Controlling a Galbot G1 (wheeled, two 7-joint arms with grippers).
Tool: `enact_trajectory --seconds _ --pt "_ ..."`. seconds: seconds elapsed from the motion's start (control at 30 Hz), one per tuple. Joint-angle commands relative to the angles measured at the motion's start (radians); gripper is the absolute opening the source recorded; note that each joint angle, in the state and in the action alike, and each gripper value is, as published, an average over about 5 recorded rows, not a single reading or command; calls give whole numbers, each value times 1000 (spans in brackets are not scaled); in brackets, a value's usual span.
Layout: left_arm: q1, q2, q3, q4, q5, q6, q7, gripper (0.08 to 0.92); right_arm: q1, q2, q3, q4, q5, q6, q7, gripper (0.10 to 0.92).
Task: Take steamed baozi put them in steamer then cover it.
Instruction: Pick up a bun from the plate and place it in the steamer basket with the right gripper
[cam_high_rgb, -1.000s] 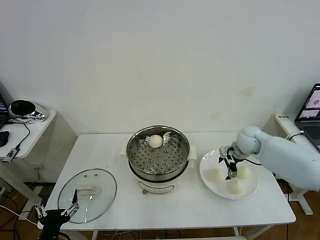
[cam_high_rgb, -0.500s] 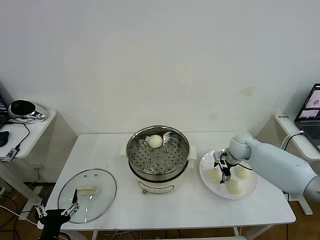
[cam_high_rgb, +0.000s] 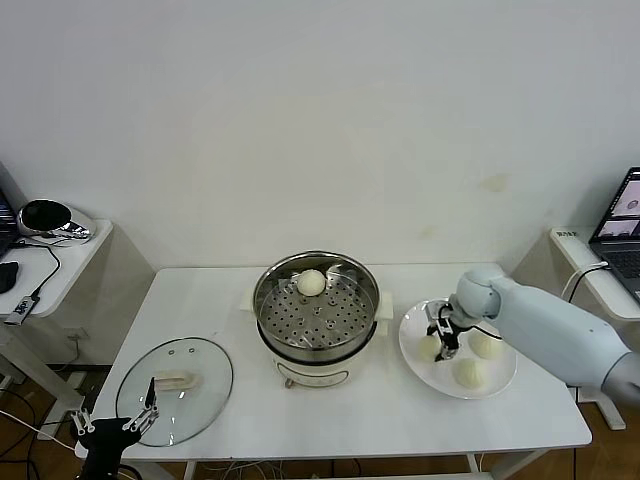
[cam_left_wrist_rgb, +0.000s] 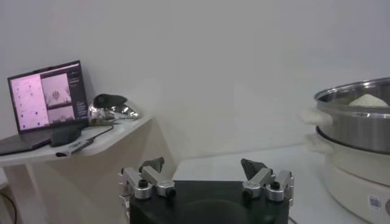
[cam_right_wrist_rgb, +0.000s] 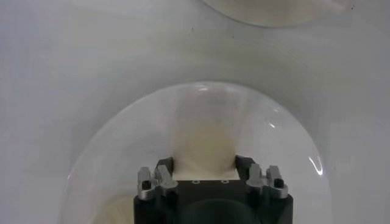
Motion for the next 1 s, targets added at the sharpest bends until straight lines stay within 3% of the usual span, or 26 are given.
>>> enact_trajectory --seconds 0.03,0.3,0.5,0.77,1.0 --pt "0 1 1 0 1 1 0 823 73 -24 -18 36 25 -5 -5 611" --pt "-11 7 8 6 0 1 0 823 382 -133 -161 202 203 -87 -19 617" --pt "-21 17 14 4 -2 2 1 823 683 -119 -335 283 351 -133 -9 627" --pt "-38 30 14 9 -11 3 0 823 762 59 -423 375 600 -261 95 636" --pt "-55 33 20 19 -14 10 1 823 691 330 -433 225 682 -340 190 636"
